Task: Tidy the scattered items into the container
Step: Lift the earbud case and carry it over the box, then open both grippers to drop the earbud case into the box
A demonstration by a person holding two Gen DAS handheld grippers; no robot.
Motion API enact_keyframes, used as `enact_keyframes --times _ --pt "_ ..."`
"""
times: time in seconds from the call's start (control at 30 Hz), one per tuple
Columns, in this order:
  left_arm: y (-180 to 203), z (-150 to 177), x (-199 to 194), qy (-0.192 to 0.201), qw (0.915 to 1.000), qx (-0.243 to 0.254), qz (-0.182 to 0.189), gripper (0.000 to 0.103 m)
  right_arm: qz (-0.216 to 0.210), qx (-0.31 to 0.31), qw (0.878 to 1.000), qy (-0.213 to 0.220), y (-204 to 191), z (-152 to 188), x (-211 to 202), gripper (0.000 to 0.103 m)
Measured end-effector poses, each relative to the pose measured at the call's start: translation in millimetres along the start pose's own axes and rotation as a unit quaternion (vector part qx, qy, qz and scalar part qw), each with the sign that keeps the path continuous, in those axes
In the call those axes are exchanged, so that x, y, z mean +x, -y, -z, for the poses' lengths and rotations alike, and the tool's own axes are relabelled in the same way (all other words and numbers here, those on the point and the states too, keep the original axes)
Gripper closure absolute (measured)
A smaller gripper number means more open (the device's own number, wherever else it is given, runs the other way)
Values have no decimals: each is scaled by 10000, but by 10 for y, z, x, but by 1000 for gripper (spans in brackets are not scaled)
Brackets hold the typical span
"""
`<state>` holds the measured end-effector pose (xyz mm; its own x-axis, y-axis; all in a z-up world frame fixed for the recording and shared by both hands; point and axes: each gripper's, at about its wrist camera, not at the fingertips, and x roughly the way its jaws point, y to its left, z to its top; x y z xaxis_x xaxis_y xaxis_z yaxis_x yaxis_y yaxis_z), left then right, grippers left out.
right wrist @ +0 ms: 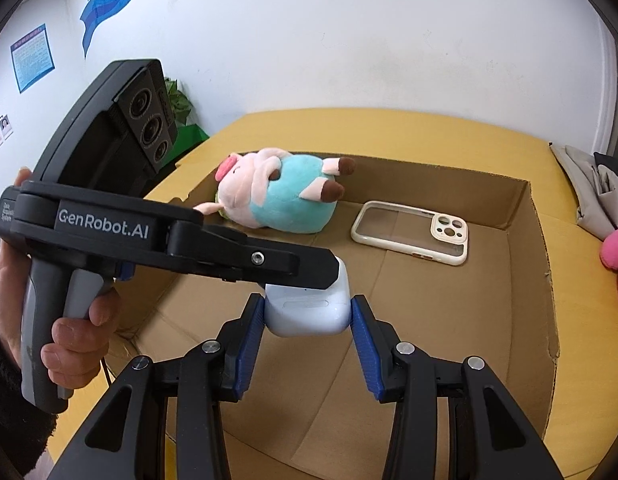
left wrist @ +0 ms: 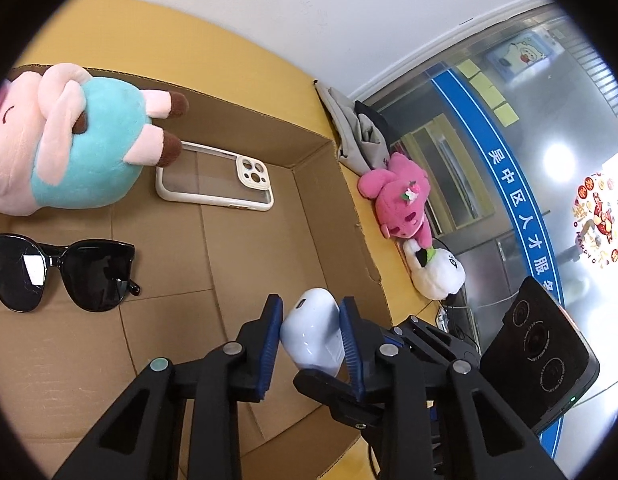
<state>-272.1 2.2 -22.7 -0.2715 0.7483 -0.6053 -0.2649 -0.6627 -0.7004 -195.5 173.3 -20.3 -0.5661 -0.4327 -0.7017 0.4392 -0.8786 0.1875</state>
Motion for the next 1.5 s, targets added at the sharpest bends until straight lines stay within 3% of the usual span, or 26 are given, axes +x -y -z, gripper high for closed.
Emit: enact_keyframes --times 0.17,0.4,0.73,1.1,1.3,1.43,1.5 --pt "-72 -143 122 -83 9998 40 -168 75 13 -130 9993 -347 93 -113 186 56" --pt "-316 -453 449 -351 9972 24 -667 76 103 -295 9939 -1056 323 -305 760 56" --pt "-614 -531 875 -656 9880 20 -1401 75 149 -132 9867 -1614 555 -216 1383 57" --pt "-790 -558 817 -590 9873 -150 -1465 76 296 -362 9863 -1582 444 -213 1412 59" --pt "-761 -571 760 -505 9853 -83 -1632 66 379 -448 9848 -1636 438 -181 1347 58" --pt "-624 -609 668 -302 9867 20 -1598 56 456 -433 9861 -1536 443 -174 1223 35" --pt "-533 -609 608 -233 9865 105 -1620 56 453 -409 9872 -1473 445 -184 1131 34"
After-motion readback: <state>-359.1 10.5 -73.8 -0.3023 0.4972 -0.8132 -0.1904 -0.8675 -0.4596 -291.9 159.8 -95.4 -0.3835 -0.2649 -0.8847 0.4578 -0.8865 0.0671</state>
